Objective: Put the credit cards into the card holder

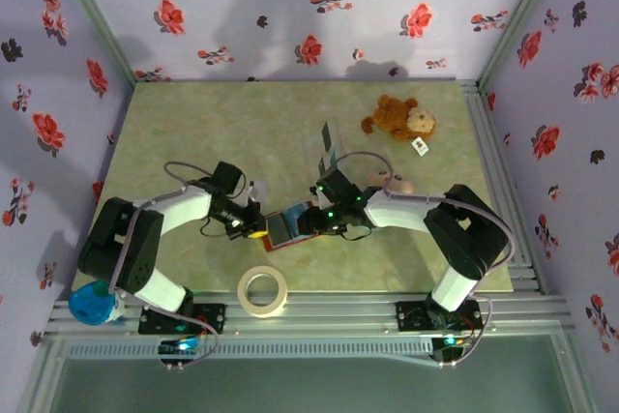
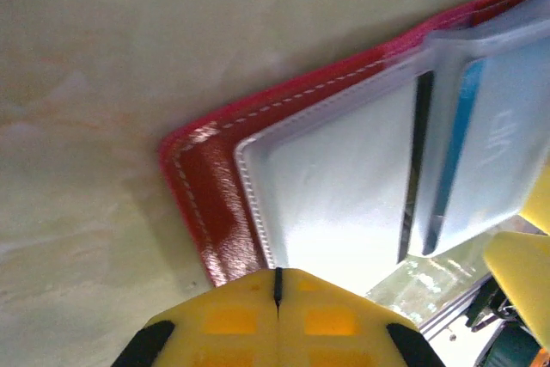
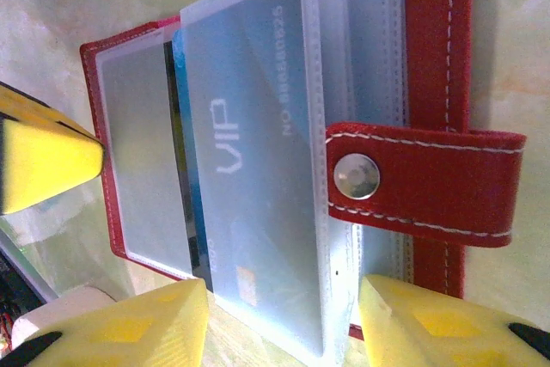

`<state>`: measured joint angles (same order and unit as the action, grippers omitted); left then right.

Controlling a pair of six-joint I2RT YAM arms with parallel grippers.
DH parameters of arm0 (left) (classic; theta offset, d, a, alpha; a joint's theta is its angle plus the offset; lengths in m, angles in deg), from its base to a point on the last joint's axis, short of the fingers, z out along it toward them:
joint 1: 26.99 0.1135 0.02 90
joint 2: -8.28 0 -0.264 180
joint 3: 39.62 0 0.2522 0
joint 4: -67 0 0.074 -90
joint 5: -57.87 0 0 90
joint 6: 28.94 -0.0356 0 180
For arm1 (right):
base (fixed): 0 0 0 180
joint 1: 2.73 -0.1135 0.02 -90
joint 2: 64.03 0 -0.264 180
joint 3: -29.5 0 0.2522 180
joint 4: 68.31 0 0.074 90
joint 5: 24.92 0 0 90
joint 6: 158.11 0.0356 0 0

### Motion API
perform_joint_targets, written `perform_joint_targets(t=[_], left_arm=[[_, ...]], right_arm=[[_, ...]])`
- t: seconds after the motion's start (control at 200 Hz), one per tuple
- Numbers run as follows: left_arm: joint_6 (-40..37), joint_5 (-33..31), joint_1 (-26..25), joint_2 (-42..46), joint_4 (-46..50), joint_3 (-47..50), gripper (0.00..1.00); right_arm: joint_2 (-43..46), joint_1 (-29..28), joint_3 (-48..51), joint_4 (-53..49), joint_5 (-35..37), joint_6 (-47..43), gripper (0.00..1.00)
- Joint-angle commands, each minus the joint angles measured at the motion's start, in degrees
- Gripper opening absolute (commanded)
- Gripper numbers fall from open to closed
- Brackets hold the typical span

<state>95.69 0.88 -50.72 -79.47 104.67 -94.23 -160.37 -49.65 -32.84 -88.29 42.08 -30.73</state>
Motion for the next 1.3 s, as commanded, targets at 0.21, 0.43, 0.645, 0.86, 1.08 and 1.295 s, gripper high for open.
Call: perform_joint_targets(t=[0.21,0.43,0.645,0.86,1.08,1.295], left_arm=[[2.0,-0.4,0.1,4.7,4.4,-2.6,0.01],[2.1,-3.2,0.4,8.2,7.4,-1.4,0.15],[2.4,-3.5,1.1,7.2,6.4,0.4,0.16],[2.0,-3.7,1.2,6.9,6.9,-0.2,0.16],[1.9,-4.0,1.7,7.6,7.3,-0.5,0.16],[2.4,-3.9,2.3,8.9,7.1,-0.5,0.22]], right_arm=[[1.5,-0.3,-1.0,-1.4,0.7,-3.7,0.51],[1.2,-0.4,-1.3,-0.7,-1.4,-6.1,0.47],[1.0,-0.3,-2.1,-1.2,-2.0,-7.2,0.39],[1.0,-0.5,-2.2,-0.8,-3.1,-8.5,0.39],[0.7,-1.4,-2.8,-0.6,-2.7,-8.8,0.46],[1.7,-2.9,-3.7,0.4,-3.0,-10.2,0.46]])
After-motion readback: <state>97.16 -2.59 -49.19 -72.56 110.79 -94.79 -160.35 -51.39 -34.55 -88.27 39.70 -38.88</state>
